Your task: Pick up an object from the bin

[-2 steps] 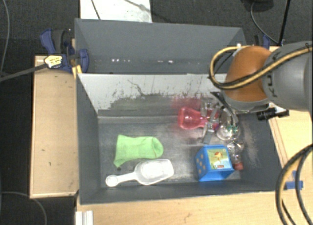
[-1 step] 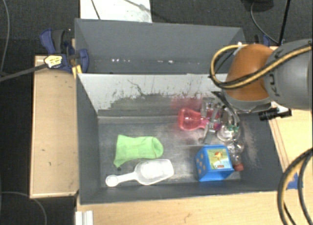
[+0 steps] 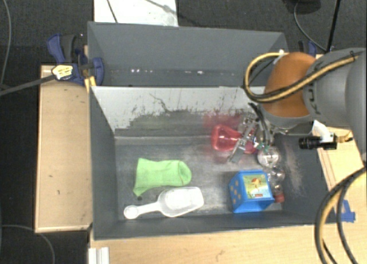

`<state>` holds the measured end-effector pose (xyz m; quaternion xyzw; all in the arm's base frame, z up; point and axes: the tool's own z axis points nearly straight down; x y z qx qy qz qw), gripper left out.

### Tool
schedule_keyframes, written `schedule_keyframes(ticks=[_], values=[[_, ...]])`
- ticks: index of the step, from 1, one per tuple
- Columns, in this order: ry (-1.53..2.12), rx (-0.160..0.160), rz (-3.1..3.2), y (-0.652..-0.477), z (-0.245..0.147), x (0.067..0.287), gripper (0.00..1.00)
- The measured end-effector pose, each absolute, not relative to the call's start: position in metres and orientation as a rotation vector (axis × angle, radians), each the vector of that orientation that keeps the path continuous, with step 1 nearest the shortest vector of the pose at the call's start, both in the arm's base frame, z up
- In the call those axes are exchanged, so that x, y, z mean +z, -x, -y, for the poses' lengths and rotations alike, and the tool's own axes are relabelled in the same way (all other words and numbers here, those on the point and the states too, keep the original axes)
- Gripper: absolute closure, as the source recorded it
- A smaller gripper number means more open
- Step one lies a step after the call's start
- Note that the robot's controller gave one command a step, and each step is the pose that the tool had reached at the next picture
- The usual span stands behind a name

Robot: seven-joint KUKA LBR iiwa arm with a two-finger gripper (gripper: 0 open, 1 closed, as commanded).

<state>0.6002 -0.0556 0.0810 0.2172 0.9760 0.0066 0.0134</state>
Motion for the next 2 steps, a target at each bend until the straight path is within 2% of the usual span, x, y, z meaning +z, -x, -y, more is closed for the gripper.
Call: schedule_keyframes(ticks=[1, 2], values=[[-0.436, 0.008, -3.084, -0.601, 0.064, 0.078, 0.00], [-0.473, 0.025, -3.086, -0.599, 0.094, 0.077, 1.00]])
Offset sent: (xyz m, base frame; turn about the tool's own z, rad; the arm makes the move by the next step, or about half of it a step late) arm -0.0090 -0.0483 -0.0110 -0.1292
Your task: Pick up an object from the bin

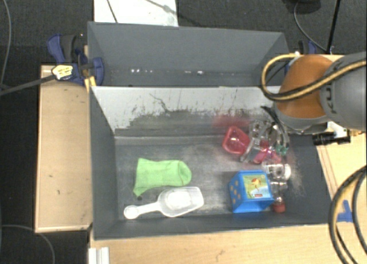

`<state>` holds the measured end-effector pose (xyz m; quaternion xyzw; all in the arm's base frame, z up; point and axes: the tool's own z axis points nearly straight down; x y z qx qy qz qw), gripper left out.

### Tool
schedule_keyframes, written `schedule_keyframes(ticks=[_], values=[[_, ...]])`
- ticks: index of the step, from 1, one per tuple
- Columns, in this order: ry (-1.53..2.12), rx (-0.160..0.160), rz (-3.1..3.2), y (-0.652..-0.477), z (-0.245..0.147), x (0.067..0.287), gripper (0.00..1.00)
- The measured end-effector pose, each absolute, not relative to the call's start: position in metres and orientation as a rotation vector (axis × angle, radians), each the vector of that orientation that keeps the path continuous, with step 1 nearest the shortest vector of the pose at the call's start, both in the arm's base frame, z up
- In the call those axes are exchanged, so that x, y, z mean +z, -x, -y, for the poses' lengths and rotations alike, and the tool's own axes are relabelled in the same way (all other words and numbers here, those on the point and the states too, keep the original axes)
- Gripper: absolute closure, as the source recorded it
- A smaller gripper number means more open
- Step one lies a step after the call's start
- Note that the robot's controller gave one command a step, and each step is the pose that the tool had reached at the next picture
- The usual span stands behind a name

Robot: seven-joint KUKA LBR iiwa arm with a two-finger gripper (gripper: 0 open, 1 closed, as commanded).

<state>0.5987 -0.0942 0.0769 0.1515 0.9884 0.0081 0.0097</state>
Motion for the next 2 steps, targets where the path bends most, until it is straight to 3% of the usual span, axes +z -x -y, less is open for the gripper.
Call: schedule_keyframes(ticks=[1, 2], values=[[-0.471, 0.025, -3.086, -0.599, 0.094, 0.077, 1.00], [-0.472, 0.001, -3.099, -0.600, 0.094, 0.173, 1.00]])
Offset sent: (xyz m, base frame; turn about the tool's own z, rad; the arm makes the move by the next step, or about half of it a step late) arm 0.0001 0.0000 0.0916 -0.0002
